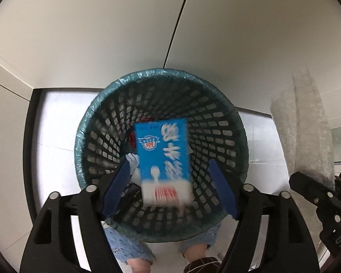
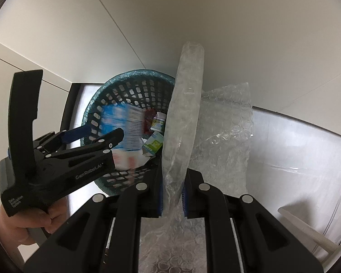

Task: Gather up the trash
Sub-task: 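Open the left tool to drop the carton while the right tool drops the bubble wrap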

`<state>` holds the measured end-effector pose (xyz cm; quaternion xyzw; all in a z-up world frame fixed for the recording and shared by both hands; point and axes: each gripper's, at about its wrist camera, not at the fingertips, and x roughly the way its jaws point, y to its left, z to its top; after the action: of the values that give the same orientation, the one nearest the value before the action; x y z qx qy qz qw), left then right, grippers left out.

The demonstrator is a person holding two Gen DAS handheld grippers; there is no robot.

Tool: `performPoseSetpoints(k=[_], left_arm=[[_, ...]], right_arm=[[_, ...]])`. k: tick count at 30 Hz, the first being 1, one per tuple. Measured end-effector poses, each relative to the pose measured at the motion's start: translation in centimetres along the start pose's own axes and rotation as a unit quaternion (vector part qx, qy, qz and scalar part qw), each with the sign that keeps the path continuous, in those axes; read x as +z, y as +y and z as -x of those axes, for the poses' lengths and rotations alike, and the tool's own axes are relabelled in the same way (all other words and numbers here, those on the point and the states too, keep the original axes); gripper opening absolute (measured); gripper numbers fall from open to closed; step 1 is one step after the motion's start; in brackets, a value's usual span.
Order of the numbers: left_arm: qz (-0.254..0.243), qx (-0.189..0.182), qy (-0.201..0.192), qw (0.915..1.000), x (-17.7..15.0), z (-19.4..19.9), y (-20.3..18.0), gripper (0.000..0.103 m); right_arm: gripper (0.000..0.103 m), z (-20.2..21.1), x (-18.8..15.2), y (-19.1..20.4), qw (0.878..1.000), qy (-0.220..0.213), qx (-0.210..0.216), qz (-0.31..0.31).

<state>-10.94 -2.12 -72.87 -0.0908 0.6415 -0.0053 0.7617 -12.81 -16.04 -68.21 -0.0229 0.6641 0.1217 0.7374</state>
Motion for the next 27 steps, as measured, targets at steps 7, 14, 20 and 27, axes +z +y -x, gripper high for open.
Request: performPoseSetpoints(k=[7, 14, 20, 27], left_arm=[[-0.004, 0.007, -0.019, 0.9998, -0.8, 1.6, 1.8, 0.092], [0.029, 0.026, -0.028, 0.9989, -1.9, 2.5, 5.8, 0.097], [0.031, 0.032, -0.019, 0.9988, -2.5, 2.9, 8.7, 0.097], [0.035, 0.041, -0.010, 0.9985, -3.3, 2.8, 10.8, 0.097]], right_arm=[[0.012, -0.3, 1.0, 1.1, 1.000, -0.001, 0.021, 0.016], [0.013, -1.2, 1.9, 3.4, 0.998, -0.014, 0.038, 0.040], [0.014, -3.9, 2.2, 5.6, 0.998, -0.013, 0.036, 0.049], [0.017, -6.4, 2.6, 6.7, 0.999, 0.003, 0.036, 0.040]])
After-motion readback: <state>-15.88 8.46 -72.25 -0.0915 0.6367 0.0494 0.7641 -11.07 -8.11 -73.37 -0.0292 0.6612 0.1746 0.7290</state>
